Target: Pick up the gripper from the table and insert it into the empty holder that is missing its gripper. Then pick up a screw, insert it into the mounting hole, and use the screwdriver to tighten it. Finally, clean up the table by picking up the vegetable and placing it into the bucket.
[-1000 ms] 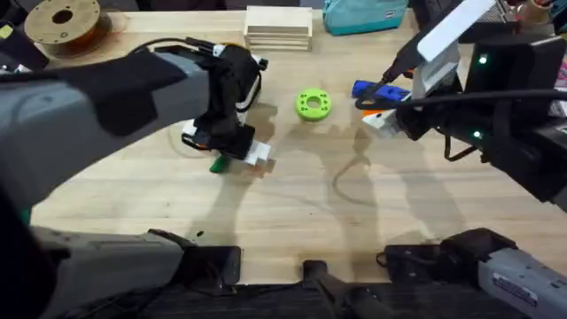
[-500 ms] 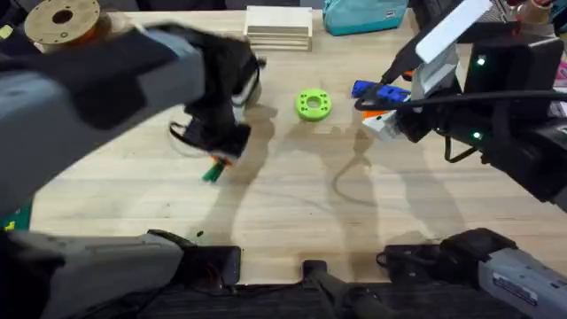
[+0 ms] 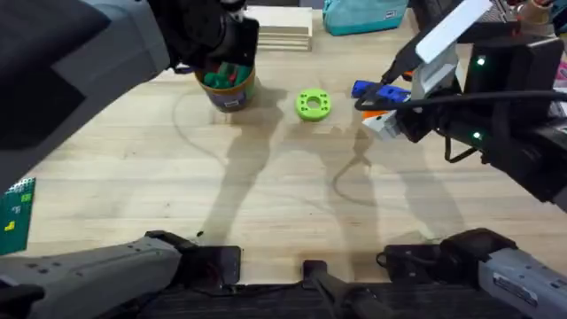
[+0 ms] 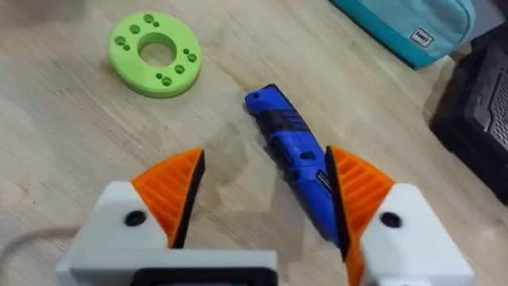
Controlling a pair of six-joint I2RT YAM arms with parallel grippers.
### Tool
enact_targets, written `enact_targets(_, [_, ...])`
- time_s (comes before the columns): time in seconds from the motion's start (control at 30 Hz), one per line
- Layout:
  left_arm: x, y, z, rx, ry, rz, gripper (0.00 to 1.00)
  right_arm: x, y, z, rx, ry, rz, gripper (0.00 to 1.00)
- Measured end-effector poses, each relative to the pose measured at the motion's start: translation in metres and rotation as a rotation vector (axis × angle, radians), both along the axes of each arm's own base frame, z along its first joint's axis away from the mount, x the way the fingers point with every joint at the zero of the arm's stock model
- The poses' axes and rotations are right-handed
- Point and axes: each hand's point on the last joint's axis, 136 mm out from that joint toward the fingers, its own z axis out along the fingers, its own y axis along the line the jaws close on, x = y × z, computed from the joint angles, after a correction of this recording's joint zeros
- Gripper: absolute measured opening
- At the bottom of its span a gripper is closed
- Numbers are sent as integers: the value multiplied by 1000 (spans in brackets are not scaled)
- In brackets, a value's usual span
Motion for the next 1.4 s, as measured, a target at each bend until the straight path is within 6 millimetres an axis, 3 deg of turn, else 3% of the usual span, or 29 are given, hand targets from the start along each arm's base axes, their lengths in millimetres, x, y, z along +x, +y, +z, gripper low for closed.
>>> enact_targets(0.13, [19, 20, 11, 13, -78, 73, 24, 0, 0, 0, 0, 0, 0, 890])
enact_targets(0.3, [29, 49, -4, -30, -48, 182, 24, 0, 0, 0, 0, 1, 0, 890])
enact_targets(0.43, [33, 48, -22, -108, -1, 231, 24, 0, 0, 0, -1, 2, 0, 889])
enact_targets(0.6, [32, 41, -25, -184, 11, 269, 24, 0, 0, 0, -1, 2, 0, 890])
enact_targets(0.8, [31, 39, -27, -222, 19, 294, 937, -1, 0, -1, -2, 7, 0, 890])
enact_targets(0.87, [31, 38, -27, -225, 19, 297, 982, -4, -1, -5, -6, 25, 0, 889])
enact_targets(1.07, [29, 39, -25, -225, 20, 299, 986, -5, -2, -7, 35, 47, -43, 889])
enact_targets(1.17, [22, 40, -12, -234, 0, 295, 986, -10, -6, -4, 85, 75, -111, 893])
enact_targets(1.27, [8, 44, 17, -245, -50, 278, 986, -17, -10, 13, 123, 92, -161, 891])
enact_targets(1.33, [-9, 47, 38, -244, -77, 263, 988, -20, -11, 36, 161, 83, -188, 894])
enact_targets(1.4, [-30, 52, 54, -242, -91, 254, 987, -23, -11, 65, 218, 66, -226, 960])
